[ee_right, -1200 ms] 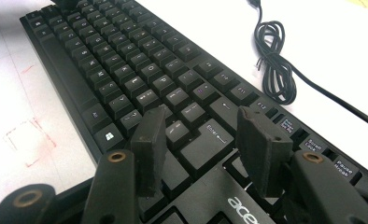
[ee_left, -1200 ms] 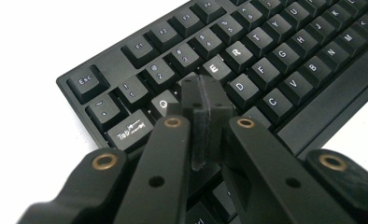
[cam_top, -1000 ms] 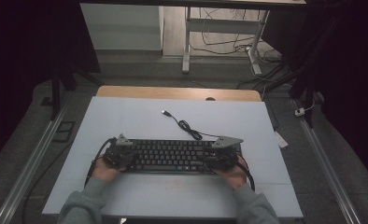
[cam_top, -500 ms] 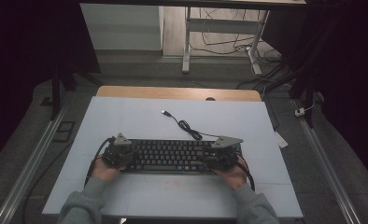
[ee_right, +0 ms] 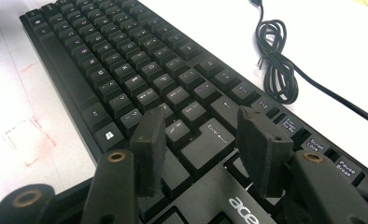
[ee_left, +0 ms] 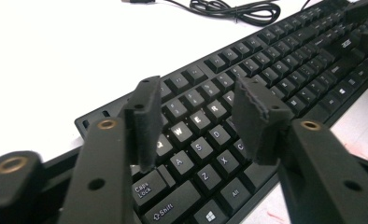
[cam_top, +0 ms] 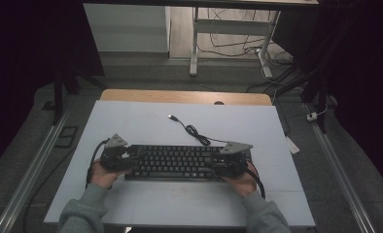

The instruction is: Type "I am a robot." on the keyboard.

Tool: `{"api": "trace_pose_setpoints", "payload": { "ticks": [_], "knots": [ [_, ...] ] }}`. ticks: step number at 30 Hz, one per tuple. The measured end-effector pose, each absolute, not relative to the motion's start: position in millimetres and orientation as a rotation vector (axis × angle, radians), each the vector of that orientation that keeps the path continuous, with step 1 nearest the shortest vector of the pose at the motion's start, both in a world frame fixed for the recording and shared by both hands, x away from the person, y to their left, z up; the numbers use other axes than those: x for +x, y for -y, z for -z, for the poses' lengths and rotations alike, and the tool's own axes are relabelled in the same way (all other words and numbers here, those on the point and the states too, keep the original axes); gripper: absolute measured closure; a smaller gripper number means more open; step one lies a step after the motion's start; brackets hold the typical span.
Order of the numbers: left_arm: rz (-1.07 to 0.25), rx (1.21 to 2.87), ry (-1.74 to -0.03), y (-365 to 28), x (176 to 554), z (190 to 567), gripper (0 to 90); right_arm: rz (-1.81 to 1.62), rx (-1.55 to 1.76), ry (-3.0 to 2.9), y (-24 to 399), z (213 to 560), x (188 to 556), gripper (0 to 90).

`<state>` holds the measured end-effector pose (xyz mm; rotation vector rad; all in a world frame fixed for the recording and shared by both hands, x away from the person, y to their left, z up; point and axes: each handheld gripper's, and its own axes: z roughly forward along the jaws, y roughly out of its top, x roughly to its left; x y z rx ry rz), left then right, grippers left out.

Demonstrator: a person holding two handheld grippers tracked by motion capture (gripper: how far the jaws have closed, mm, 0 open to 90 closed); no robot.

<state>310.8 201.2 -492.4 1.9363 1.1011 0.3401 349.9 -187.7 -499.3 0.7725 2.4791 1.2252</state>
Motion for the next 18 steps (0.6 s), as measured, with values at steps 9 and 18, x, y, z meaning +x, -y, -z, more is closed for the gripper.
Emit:
{"api": "trace_pose_setpoints", "payload": {
  "ticks": [9, 18],
  "knots": [
    [-0.336, 1.946, -1.098, -199.1, 310.7, 492.2, 41.6, -1.219, 0.773, -2.484, 187.3, 499.6, 349.7, 52.6],
    [-0.331, 1.955, -1.098, -197.8, 311.3, 493.0, 38.9, -1.223, 0.773, -2.486, 187.1, 499.8, 349.8, 52.6]
  ]
}}
